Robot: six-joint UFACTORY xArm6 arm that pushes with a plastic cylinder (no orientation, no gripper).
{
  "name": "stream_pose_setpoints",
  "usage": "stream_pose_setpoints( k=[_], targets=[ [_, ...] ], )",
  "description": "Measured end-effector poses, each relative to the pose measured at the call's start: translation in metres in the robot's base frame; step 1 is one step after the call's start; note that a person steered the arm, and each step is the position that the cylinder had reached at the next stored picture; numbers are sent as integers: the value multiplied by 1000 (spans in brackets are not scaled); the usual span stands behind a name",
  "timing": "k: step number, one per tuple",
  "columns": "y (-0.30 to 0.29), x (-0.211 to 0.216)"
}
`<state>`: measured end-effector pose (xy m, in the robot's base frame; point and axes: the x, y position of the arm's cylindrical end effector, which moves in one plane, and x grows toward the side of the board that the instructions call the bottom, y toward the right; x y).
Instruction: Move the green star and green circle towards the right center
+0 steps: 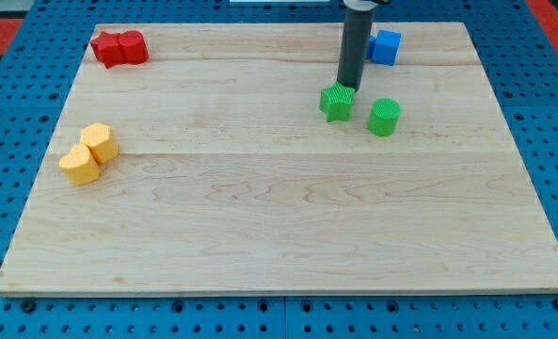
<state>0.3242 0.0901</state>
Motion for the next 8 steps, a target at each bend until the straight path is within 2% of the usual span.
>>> stream_pose_setpoints(
  k=[1,2,3,4,5,6,8],
  targets=[
    [-14,-8],
    [-30,11],
    [-20,29],
    [-49,28],
    [-90,49],
    [-70,67],
    [-15,56]
  ],
)
